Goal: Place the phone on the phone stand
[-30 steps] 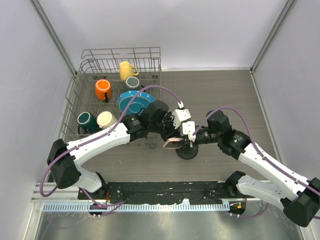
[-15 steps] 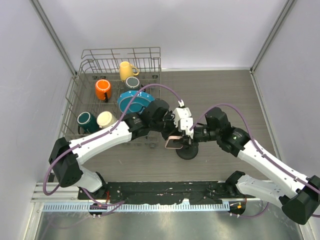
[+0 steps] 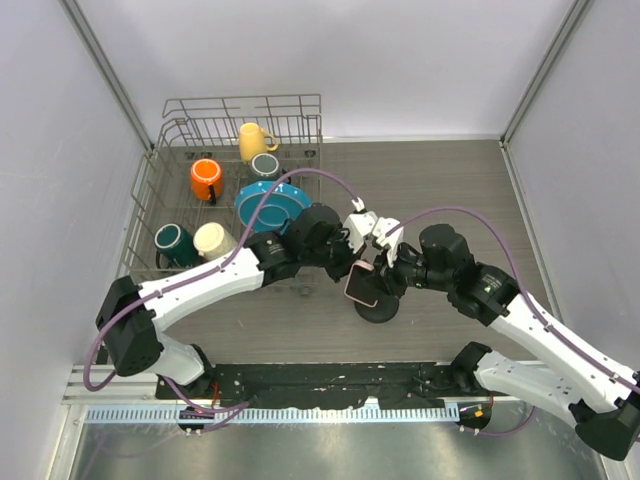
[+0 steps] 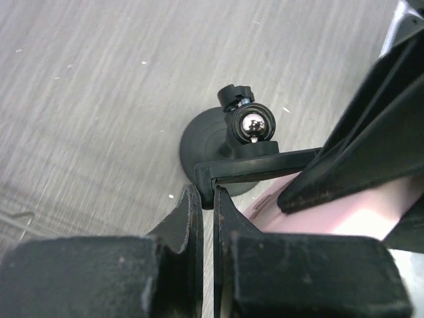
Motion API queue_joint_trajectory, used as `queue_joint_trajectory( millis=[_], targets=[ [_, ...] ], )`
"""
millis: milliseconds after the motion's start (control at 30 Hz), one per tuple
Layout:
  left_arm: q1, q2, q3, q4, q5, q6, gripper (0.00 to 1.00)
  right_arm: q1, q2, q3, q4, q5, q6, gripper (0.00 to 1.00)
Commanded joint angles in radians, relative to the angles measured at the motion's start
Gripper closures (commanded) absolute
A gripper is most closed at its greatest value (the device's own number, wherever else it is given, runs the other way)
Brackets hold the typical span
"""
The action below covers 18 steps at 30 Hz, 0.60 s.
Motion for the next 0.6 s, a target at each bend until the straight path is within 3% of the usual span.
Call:
queue_joint_trajectory(
  millis=[0, 67, 200, 433, 567],
  targets=[
    [0.043, -0.08, -0.069, -0.009, -0.424, -0.072, 1.0, -0.005, 0.01, 0.135, -0.122, 0.275, 0.26, 1.0],
    [0.043, -0.105, -0.095, 0.04, -0.537, -0.095, 1.0, 0.026, 0.099, 0.201, -0.205, 0.318, 0.319, 0.99],
    [0.053, -0.153, -0.116, 0.079, -0.74, -0.125, 1.0, 0.182, 0.239, 0.265, -0.327, 0.68, 0.482, 1.0],
    [0.076, -0.168, -0.13, 0.076, -0.834, -0.133, 1.0, 0.225, 0.134, 0.16, -0.357, 0.829, 0.673, 0.99],
    [0.093, -0.167, -0.122, 0.074, -0.885, -0.132, 1.0, 0.241, 0.047, 0.097, -0.33, 0.846, 0.696, 1.0]
  ],
)
